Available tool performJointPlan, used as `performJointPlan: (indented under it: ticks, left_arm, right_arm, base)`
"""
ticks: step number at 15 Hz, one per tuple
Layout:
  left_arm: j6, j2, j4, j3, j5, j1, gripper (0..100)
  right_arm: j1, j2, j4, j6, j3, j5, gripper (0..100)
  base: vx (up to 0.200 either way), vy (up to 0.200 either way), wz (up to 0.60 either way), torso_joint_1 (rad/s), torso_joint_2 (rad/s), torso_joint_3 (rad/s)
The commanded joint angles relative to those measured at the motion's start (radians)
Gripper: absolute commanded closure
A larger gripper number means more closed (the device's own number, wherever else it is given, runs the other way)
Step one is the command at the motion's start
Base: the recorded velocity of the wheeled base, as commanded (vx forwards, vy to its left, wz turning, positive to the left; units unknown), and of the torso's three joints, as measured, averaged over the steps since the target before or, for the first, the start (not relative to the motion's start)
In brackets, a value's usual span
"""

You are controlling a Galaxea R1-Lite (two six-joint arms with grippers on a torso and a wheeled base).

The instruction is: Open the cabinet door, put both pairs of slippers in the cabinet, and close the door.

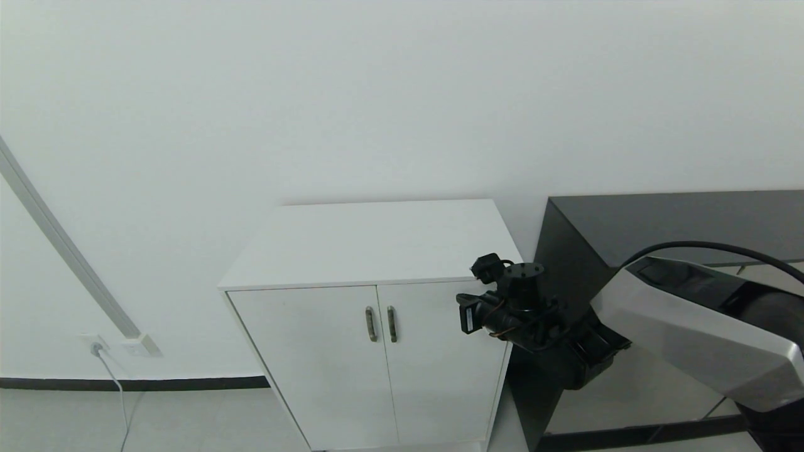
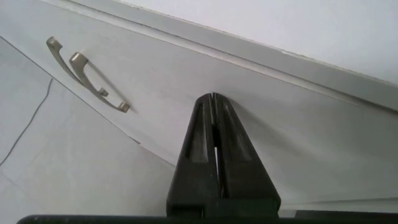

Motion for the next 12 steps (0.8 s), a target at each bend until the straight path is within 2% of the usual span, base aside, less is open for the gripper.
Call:
performJointPlan:
  ticks: [1, 8, 12]
  left_arm:
    - [-0.001, 0.001, 0.000, 0.000, 0.001, 0.000, 100]
    - [-0.002, 0.001, 0.000, 0.000, 0.001, 0.000, 100]
    - [-0.002, 0.001, 0.000, 0.000, 0.001, 0.000, 100]
  right_arm:
    - [-0.002, 0.007, -0.001, 0.000, -0.008, 0.000, 100]
    - [-0.004, -0.008, -0.008, 0.000, 0.006, -0.001, 100]
    - [0.001, -0.070, -0.059, 0.000, 0.098, -0.029, 100]
  base:
    - [0.000, 0.000, 0.00, 0.000, 0.00, 0.000]
    - [0.000, 0.000, 0.00, 0.000, 0.00, 0.000]
    - [0.000, 0.000, 0.00, 0.000, 0.00, 0.000]
